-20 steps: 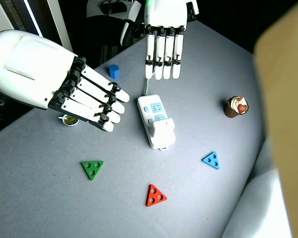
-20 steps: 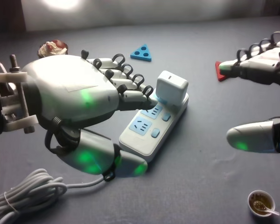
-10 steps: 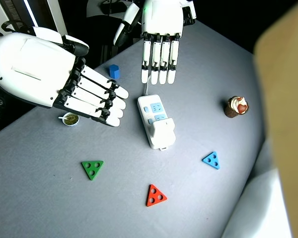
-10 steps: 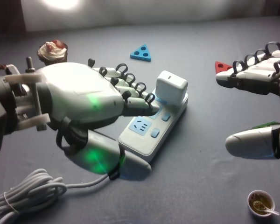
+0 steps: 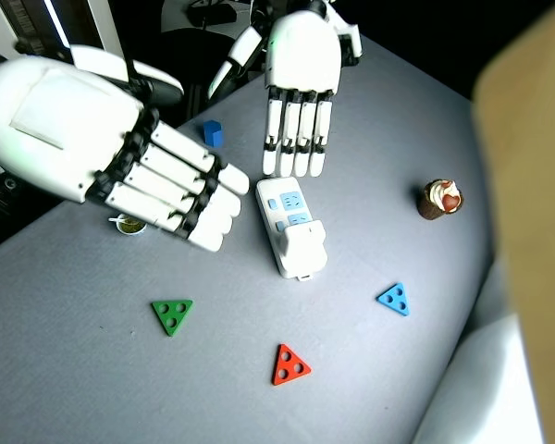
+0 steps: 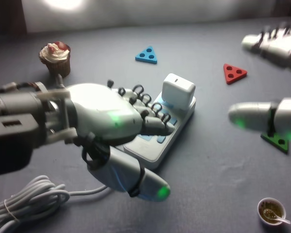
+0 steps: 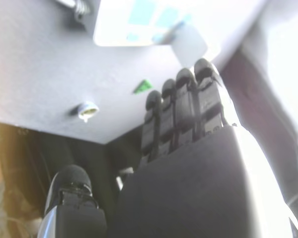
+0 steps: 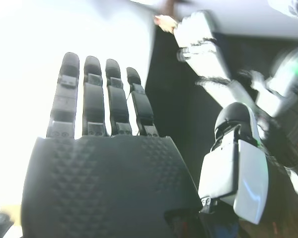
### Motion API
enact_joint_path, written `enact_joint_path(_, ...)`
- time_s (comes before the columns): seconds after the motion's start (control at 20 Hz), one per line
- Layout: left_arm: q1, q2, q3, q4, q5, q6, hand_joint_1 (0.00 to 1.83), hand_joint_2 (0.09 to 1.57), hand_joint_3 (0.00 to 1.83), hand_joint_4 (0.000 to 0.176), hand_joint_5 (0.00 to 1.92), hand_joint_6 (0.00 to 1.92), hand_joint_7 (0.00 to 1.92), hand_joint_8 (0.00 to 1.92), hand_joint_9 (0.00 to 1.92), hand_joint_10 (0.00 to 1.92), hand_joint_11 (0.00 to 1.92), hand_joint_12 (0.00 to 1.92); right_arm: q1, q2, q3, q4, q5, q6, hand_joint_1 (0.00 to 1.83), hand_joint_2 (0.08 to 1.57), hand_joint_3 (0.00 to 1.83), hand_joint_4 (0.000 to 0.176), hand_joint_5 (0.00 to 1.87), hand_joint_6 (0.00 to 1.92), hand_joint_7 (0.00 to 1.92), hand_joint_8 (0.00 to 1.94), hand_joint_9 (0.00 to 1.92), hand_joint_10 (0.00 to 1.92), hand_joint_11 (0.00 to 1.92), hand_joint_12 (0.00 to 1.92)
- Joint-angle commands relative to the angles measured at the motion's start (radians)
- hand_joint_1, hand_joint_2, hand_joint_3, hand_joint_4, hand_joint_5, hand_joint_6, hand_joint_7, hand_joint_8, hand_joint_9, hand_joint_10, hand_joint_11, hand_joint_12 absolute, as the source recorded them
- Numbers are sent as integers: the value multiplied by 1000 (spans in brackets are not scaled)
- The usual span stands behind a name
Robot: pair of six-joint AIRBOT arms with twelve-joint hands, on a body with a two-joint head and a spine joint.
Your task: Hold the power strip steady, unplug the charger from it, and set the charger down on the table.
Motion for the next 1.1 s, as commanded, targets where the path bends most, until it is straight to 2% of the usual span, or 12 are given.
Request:
enact_joint_path(0.0,3,-7,4,-7,-124,0,0,1047,0,0,148,1,152,2,115,1,15,167,7,-7,2,-28,179,-6,284,1005,7,0,112,1,149,7,155,10,101,202)
enact_joint_path(0.1,22,-22,15,-7,-135,2,0,1043,0,0,147,0,151,1,114,0,19,166,4,-56,7,-22,227,-8,436,1019,7,0,95,0,139,1,151,6,102,211)
enact_joint_path(0.2,42,-44,34,-7,-151,5,0,1050,0,0,157,4,148,1,115,1,23,165,6,-121,22,-1,291,-12,675,1003,0,0,114,7,166,10,178,13,119,234)
enact_joint_path(0.3,48,-64,49,-7,-153,5,0,1053,1,0,156,3,152,3,116,2,14,159,6,-161,36,31,316,-7,866,998,1,0,132,2,170,1,165,0,8,423)
enact_joint_path(0.45,60,-97,76,-15,-160,5,0,1052,1,0,158,4,154,3,117,2,20,159,32,-225,83,111,337,25,1027,982,0,0,145,2,193,4,198,5,0,516)
enact_joint_path(0.55,66,-115,92,-15,-164,6,0,1050,0,0,153,0,147,0,110,0,19,157,42,-270,116,153,337,35,1098,1002,0,0,224,6,251,3,248,4,0,607)
enact_joint_path(0.65,73,-131,108,-15,-163,6,0,1046,0,0,146,0,147,1,121,5,33,161,43,-307,137,165,337,55,1137,1026,6,0,228,4,235,2,224,0,7,646)
enact_joint_path(0.8,87,-147,125,-22,-167,6,0,1054,2,0,159,5,161,6,126,6,34,159,43,-347,160,226,337,76,1212,1016,0,0,242,9,265,12,251,12,38,659)
enact_joint_path(1.05,117,-168,148,-30,-196,7,0,1049,0,0,147,0,144,0,119,1,32,155,43,-421,221,260,326,93,1212,1006,0,0,257,2,308,4,305,6,69,635)
